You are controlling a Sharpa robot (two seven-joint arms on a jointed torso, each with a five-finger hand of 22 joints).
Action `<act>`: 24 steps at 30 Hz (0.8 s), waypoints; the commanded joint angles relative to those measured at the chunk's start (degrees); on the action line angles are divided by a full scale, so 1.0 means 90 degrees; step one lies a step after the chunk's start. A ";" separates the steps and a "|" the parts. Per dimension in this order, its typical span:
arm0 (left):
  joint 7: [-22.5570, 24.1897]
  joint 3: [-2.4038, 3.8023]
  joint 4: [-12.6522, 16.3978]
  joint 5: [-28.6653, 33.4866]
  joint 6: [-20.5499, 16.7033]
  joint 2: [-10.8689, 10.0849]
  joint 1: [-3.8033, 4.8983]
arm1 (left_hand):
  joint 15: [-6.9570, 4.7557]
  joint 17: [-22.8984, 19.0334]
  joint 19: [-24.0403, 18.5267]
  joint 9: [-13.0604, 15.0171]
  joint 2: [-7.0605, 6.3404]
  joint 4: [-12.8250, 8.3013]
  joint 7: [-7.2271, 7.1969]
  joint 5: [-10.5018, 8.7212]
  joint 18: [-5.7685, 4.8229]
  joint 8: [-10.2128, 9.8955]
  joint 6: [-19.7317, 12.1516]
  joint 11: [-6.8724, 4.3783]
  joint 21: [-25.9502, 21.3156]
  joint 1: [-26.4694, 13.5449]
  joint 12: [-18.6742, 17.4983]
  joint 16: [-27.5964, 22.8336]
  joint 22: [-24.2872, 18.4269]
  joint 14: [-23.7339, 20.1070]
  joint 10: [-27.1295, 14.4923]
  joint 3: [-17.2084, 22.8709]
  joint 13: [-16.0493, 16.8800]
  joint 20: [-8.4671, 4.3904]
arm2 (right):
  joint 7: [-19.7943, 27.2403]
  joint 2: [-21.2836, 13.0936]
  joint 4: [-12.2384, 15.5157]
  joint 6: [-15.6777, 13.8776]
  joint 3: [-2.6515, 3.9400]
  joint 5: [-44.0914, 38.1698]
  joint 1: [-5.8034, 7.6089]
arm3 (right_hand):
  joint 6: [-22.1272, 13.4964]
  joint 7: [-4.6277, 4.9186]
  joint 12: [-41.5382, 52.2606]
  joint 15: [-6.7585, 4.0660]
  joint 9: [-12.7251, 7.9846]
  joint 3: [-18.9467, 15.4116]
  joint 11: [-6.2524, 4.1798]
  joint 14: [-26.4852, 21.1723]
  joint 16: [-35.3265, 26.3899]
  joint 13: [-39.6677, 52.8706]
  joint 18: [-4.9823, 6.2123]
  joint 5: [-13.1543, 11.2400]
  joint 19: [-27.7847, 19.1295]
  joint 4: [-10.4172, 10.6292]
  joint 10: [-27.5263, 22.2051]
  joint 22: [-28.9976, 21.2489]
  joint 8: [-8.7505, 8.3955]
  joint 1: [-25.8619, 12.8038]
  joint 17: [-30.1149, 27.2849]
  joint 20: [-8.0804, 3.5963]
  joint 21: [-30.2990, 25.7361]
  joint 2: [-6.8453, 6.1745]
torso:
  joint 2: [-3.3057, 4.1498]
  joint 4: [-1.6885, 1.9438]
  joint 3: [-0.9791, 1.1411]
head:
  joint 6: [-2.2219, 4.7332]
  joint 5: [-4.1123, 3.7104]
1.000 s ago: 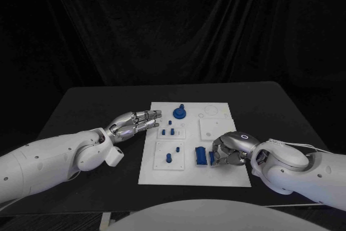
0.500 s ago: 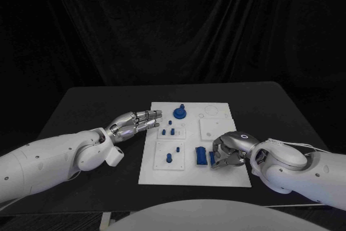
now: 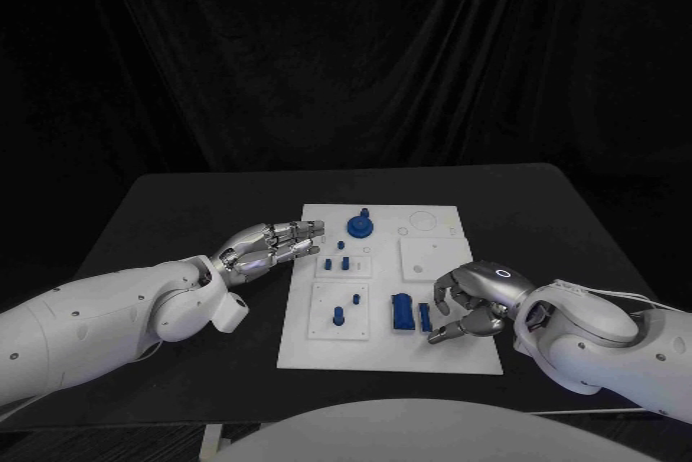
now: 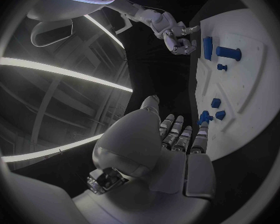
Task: Assemble the parts on the task board
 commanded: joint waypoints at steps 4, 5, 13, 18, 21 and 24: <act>0.0398 0.0006 0.0048 0.0053 -0.0125 -0.0004 -0.0010 | 0.0037 0.0015 0.0056 0.0020 -0.0001 0.0004 0.0494 0.0016 -0.0083 0.0075 0.0165 0.0009 0.0054 0.0027 0.0034 0.0038 0.0034 0.0019 0.0088 0.0016 0.0013 -0.0021 | 0.0973 -0.0243 0.0127 -0.1223 0.0008 0.1092 0.0357 | 0.0033 -0.0042 0.0017 -0.0061 -0.0018 0.0062 -0.0064 0.0625 0.0033 0.1677 -0.0087 0.0017 0.0538 -0.0005 0.0662 0.1590 0.0004 -0.0792 0.1531 -0.0055 -0.0001 0.0192 | -0.0002 -0.0005 0.0001 | 0.0000 -0.0014; 0.0472 0.0006 0.0064 0.0053 -0.0167 -0.0010 -0.0010 | 0.0040 0.0016 0.0065 0.0020 -0.0006 0.0019 0.0494 0.0013 -0.0079 0.0078 0.0174 0.0012 0.0062 0.0011 0.0037 0.0043 0.0049 0.0023 0.0096 0.0009 0.0013 -0.0023 | 0.1151 -0.0276 0.0121 -0.1364 0.0009 0.1376 0.0439 | 0.0032 -0.0045 0.0017 -0.0065 -0.0038 0.0155 -0.0067 0.0625 0.0033 0.1677 -0.0081 -0.0001 0.0526 -0.0011 0.0662 0.1582 -0.0020 -0.0862 0.1531 -0.0057 -0.0024 0.0287 | -0.0003 -0.0006 0.0000 | 0.0000 -0.0020; 0.1149 0.0009 0.0322 0.0053 -0.0617 -0.0167 -0.0005 | 0.0029 0.0028 0.0098 0.0042 -0.0068 0.0306 0.0488 -0.0031 0.0035 0.0165 0.0497 0.0000 0.0100 -0.0157 0.0110 0.0100 0.0097 0.0069 0.0232 -0.0081 0.0017 -0.0058 | 0.2663 -0.0336 0.0018 -0.2285 0.0010 0.3907 0.0978 | 0.0175 -0.0009 0.0017 -0.0023 -0.0423 0.0243 -0.0022 0.0367 -0.0357 0.1677 0.0135 0.0610 0.0062 -0.0049 0.0662 0.1282 -0.0325 -0.1342 0.0627 0.0006 -0.0883 0.1925 | -0.0006 0.0009 0.0002 | 0.0000 -0.0042; 0.1516 0.0013 0.0617 0.0054 -0.1038 -0.0334 0.0103 | -0.0041 0.0024 0.0056 0.0051 -0.0067 0.0366 0.0438 -0.0132 0.0131 0.0202 0.0661 -0.0062 0.0079 -0.0308 0.0108 0.0092 0.0049 0.0068 0.0269 -0.0165 0.0016 -0.0115 | 0.3722 -0.0210 -0.0102 -0.2339 0.0011 0.5822 0.1231 | 0.0115 0.0241 -0.1336 0.0257 -0.1358 -0.0068 0.0230 -0.0887 -0.2393 0.0470 0.0687 0.1051 -0.1525 -0.0120 -0.0549 0.0139 -0.1108 -0.1202 -0.2367 0.0244 -0.3860 0.2399 | -0.0002 0.0000 0.0000 | 0.0000 0.0015; 0.1607 0.0013 0.0732 0.0054 -0.1208 -0.0383 0.0228 | -0.0181 -0.0001 -0.0075 0.0042 -0.0020 0.0369 0.0333 -0.0380 0.0169 0.0185 0.0674 -0.0176 -0.0017 -0.0598 -0.0094 -0.0011 -0.0139 0.0000 0.0157 -0.0321 -0.0002 -0.0246 | 0.4218 -0.0121 -0.0191 -0.2149 0.0011 0.6615 0.1295 | 0.0137 0.0781 -0.4791 0.0781 -0.2437 -0.0455 0.0661 -0.2192 -0.5130 -0.2428 0.0923 0.1049 -0.2907 -0.0070 -0.3254 -0.1531 -0.1851 -0.1164 -0.4850 0.0739 -0.6947 0.2707 | -0.0003 0.0003 0.0000 | 0.0000 0.0029; 0.1662 0.0014 0.0816 0.0055 -0.1355 -0.0408 0.0358 | -0.0309 -0.0027 -0.0126 0.0027 -0.0012 0.0367 0.0235 -0.0533 0.0194 0.0126 0.0550 -0.0304 -0.0053 -0.0727 -0.0355 -0.0120 -0.0209 -0.0065 -0.0015 -0.0412 -0.0026 -0.0333 | 0.4696 -0.0021 -0.0316 -0.1782 0.0012 0.7261 0.1332 | -0.0379 0.1060 -0.6302 0.1575 -0.3079 -0.0741 0.1425 -0.4004 -0.6779 -0.3534 0.0680 0.0810 -0.4022 -0.0098 -0.4764 -0.2447 -0.2460 -0.1336 -0.5724 0.1245 -0.8239 0.2803 | -0.0004 0.0000 0.0001 | 0.0000 0.0032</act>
